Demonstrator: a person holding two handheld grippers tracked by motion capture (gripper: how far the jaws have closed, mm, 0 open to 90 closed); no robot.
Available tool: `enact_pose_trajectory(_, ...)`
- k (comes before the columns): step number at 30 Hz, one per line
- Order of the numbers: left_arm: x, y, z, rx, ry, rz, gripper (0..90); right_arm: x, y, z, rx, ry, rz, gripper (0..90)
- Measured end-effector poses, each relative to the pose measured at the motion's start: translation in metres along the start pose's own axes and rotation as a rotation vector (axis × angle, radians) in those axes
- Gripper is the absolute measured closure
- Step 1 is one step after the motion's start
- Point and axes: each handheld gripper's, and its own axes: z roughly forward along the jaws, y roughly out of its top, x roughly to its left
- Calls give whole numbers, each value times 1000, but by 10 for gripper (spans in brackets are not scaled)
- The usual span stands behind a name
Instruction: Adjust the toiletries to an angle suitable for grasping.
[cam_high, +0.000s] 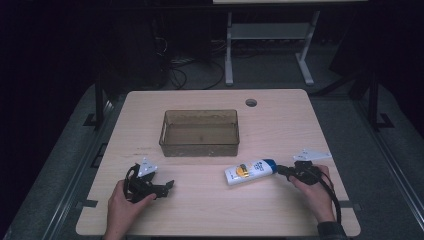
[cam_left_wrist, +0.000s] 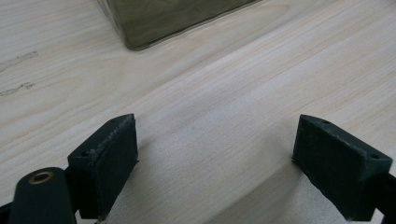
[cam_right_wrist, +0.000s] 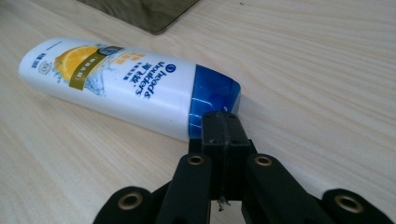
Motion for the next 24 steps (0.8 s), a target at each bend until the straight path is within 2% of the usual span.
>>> enact_pose_trajectory(17,0,0,0,0,0,0,127,-11,14,10,-30,-11,22,900)
enact_pose_trajectory(21,0,0,0,0,0,0,127,-9,13,7,-31,-15,22,900)
enact_pose_trajectory(24,0,0,0,0,0,0,127,-1,13,0,-53,6,23,900)
